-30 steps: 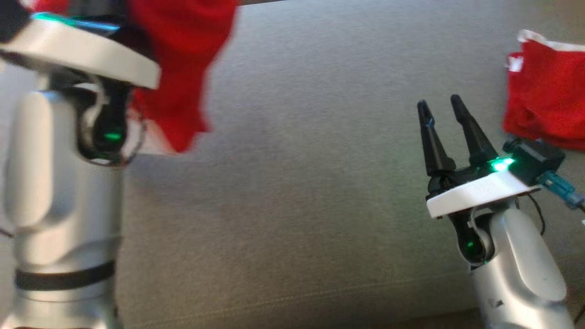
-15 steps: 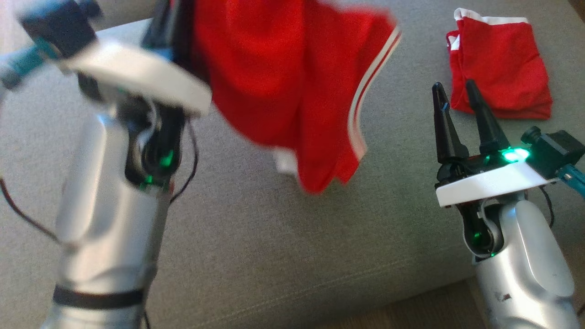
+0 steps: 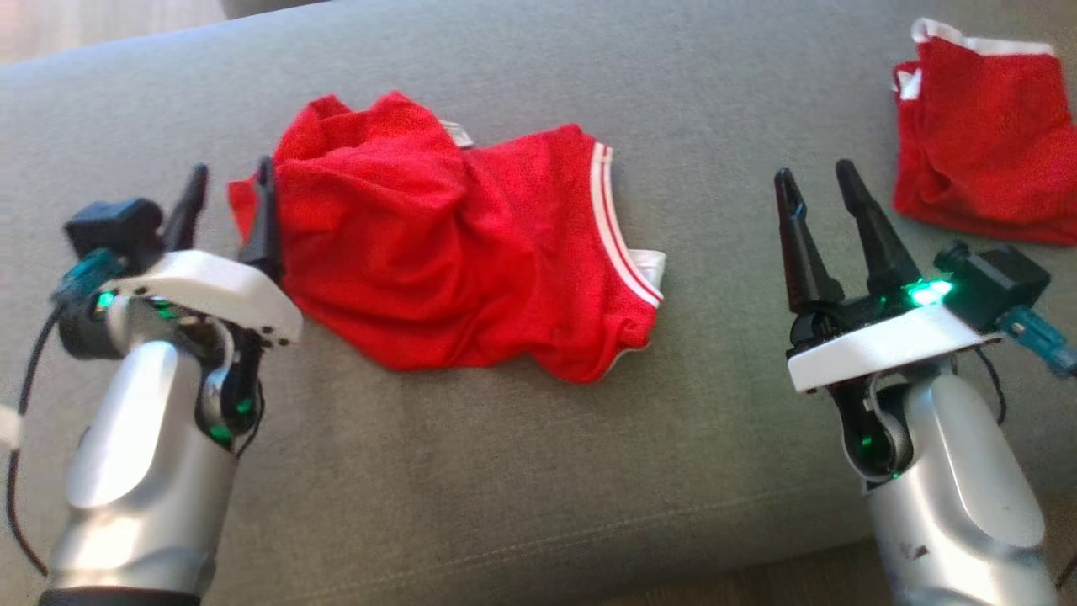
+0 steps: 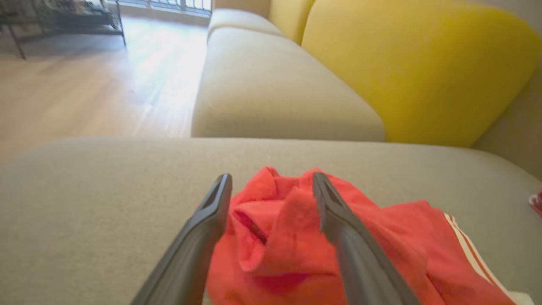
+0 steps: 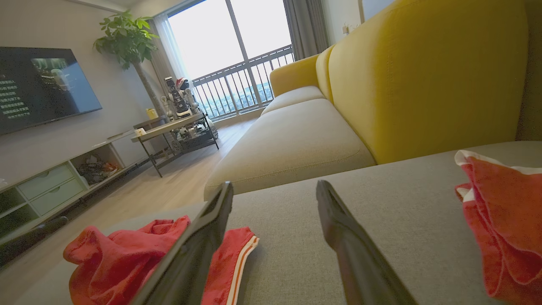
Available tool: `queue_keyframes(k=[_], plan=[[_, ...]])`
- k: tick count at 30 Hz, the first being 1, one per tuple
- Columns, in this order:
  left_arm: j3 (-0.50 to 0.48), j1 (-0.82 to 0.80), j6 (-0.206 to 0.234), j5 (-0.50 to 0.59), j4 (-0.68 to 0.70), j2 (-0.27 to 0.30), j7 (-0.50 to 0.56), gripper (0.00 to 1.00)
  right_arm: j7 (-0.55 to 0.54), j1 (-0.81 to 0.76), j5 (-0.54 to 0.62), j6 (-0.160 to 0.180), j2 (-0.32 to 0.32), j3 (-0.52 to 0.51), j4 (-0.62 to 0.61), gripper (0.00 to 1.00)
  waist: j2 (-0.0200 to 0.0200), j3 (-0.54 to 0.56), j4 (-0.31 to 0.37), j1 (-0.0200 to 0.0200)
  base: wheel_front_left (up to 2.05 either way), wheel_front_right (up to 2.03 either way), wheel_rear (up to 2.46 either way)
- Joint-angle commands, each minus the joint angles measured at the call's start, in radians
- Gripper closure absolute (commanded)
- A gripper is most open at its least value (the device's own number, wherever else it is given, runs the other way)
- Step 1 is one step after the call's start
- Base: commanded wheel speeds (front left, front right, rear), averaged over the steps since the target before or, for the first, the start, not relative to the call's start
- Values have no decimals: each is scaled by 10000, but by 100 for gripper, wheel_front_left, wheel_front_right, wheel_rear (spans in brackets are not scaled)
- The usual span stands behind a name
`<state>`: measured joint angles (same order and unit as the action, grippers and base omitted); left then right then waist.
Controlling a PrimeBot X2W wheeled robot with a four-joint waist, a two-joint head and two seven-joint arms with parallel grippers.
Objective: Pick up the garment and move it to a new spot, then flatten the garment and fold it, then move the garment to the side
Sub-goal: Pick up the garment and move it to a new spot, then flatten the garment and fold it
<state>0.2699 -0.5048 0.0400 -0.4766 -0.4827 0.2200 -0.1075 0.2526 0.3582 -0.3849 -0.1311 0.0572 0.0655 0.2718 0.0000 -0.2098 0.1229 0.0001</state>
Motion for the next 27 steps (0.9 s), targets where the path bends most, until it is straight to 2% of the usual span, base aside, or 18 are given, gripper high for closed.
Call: queue_keyframes(k=[1, 7, 10, 12, 16, 20, 27], plan=[[-533, -487, 128, 85, 323, 351, -528, 0, 91, 210, 132, 4, -70, 220, -176, 0, 0, 178, -270, -1, 0, 0, 0], [-909, 274, 310, 333, 1263, 310, -1461, 0, 82, -186, 117, 4, -70, 355, 882, 0, 0, 686, -992, -1, 0, 0, 0], [-1097, 1324, 396, 1015, 2553, 304, -1534, 0, 3, -488, -32, 4, -70, 467, 1419, 0, 0, 934, -1444, -1, 0, 0, 0], [-1291, 2027, 447, 1354, 3282, 75, -1537, 0, -15, -607, -14, 4, -70, 427, 1633, 0, 0, 1014, -1652, -1, 0, 0, 0], [-1649, 3255, 278, 2100, 4227, -407, -1540, 0, -89, -735, -50, 4, -70, 478, 1942, 0, 0, 1009, -1957, -1, 0, 0, 0], [-2095, 3976, 147, 2410, 4436, -1073, -1541, 0, -258, -813, -288, 4, -70, 588, 2185, 0, 0, 969, -2190, -1, 0, 0, 0], [-2407, 4118, -269, 2810, 4380, -1474, -1542, 0, -567, -807, -1001, 4, -70, 455, 2679, 0, 0, 847, -2419, -1, 0, 0, 0]])
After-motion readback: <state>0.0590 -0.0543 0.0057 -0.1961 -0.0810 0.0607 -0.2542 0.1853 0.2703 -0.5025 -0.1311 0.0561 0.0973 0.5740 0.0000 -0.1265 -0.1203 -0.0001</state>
